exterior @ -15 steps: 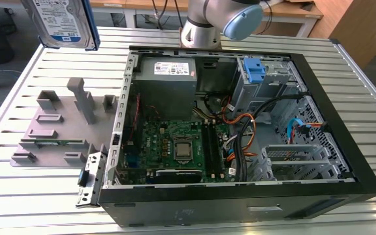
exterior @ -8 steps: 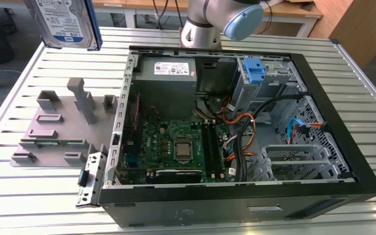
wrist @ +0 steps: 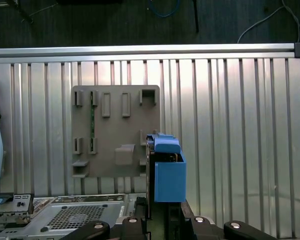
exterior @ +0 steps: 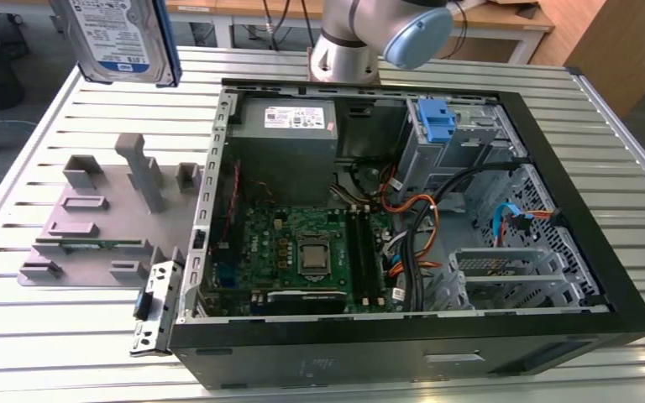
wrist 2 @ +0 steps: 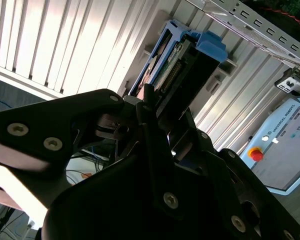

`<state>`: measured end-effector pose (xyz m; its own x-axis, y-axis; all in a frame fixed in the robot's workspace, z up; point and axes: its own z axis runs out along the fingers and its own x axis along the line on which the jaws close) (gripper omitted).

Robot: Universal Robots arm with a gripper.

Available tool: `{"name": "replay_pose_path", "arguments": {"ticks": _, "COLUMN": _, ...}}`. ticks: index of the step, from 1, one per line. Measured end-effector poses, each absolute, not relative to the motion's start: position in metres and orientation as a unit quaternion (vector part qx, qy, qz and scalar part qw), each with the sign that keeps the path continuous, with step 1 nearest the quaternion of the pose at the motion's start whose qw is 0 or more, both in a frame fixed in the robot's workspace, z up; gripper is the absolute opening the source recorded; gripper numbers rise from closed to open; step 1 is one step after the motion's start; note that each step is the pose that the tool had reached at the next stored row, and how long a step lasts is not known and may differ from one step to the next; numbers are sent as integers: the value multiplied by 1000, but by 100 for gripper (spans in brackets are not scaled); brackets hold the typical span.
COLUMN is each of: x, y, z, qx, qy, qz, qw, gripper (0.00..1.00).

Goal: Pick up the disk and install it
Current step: 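Pick up the disk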

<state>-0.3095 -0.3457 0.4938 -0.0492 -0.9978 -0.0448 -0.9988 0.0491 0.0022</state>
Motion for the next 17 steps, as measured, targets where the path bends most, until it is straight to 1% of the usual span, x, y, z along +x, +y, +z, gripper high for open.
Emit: {"name": "replay_pose_path", "arguments": {"ticks": 17, "x": -292, "y": -346, "z": 494, "qx": -689, "qy": 724, "qz": 16, "qw": 15, "gripper": 35}}
